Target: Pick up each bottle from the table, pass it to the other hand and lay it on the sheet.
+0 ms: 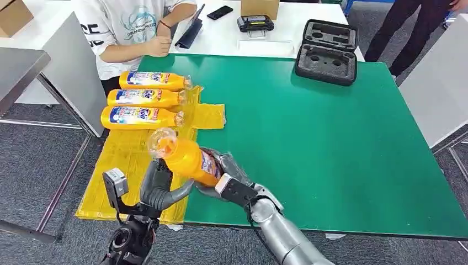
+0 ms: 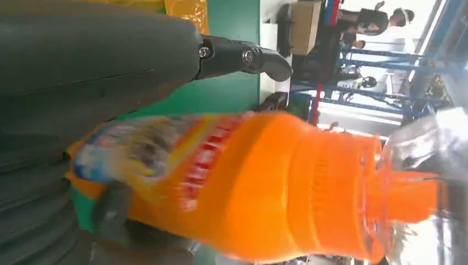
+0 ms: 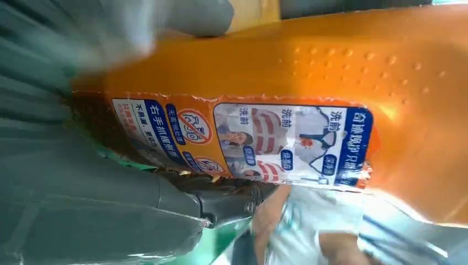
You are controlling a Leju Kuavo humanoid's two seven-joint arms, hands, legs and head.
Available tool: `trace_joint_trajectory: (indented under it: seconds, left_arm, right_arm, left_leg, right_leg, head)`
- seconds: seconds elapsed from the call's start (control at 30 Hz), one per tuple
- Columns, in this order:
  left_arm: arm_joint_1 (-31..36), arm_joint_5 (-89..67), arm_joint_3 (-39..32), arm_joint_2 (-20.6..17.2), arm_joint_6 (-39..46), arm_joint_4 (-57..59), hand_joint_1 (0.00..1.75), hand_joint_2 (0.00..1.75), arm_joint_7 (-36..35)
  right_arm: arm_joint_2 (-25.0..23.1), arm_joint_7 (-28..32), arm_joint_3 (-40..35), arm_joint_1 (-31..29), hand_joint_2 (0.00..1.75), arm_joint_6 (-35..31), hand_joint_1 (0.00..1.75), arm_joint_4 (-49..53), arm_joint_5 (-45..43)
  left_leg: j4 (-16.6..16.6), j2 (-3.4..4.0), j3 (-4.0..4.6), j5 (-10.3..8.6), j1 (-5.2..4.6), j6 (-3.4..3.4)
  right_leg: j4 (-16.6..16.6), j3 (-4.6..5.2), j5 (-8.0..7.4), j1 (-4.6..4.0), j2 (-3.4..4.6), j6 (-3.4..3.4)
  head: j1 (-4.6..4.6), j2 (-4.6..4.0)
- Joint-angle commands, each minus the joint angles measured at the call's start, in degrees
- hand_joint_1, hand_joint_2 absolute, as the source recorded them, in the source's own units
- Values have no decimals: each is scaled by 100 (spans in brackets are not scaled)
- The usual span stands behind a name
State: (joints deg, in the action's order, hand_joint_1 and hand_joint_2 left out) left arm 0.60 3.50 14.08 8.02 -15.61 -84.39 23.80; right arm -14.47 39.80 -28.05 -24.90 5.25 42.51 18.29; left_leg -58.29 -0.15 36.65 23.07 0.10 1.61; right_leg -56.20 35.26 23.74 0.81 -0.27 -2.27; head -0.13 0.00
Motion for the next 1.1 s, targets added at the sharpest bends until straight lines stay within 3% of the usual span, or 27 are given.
trace_joint_trajectory:
  seconds: [0.03, 0.17, 0.8, 0.83, 0.87, 1.1]
  left_arm:
    - [170, -15, 142, -152, -2, 430, 0, 175, -11]
    - [168, -15, 157, -157, -7, 434, 0, 175, -10]
    - [242, 550, 49, -133, -358, 320, 0, 175, 87]
    - [255, 617, 27, -119, -400, 308, 0, 175, 49]
    - [258, 641, 21, -118, -424, 295, 0, 175, 33]
    - [244, 729, -15, -121, -515, 245, 0, 175, 24]
  right_arm:
    - [-55, 20, -764, -260, 175, 96, 175, -584, -211]
    - [-67, 20, -845, -292, 175, 83, 175, -613, -253]
    - [-129, 20, -1191, -540, 175, 93, 175, -1294, -214]
    - [-131, 20, -1208, -558, 175, 83, 175, -1329, -201]
    - [-130, 20, -1213, -568, 175, 73, 175, -1342, -197]
    - [-122, 20, -1242, -609, 175, 48, 175, -1423, -173]
  left_leg:
    - [7, 2, -23, 7, 2, -7]
    - [5, 6, -51, 21, 8, -14]
    - [4, -3, -19, 6, 3, -6]
    - [4, -1, -54, 22, 9, -13]
    - [2, -5, -22, 8, 5, -7]
    - [4, -7, -15, 4, 3, -5]
  right_leg:
    - [4, -22, 7, -2, 2, 8]
    - [4, -48, 18, -9, 7, 17]
    - [2, -19, 7, -4, -3, 6]
    - [3, -54, 21, -10, 0, 16]
    - [1, -24, 9, -6, -5, 8]
    - [2, -16, 7, -3, -7, 6]
  head:
    - [0, 0]
    - [-2, 0]
    - [0, 0]
    - [0, 0]
    - [0, 0]
    - [0, 0]
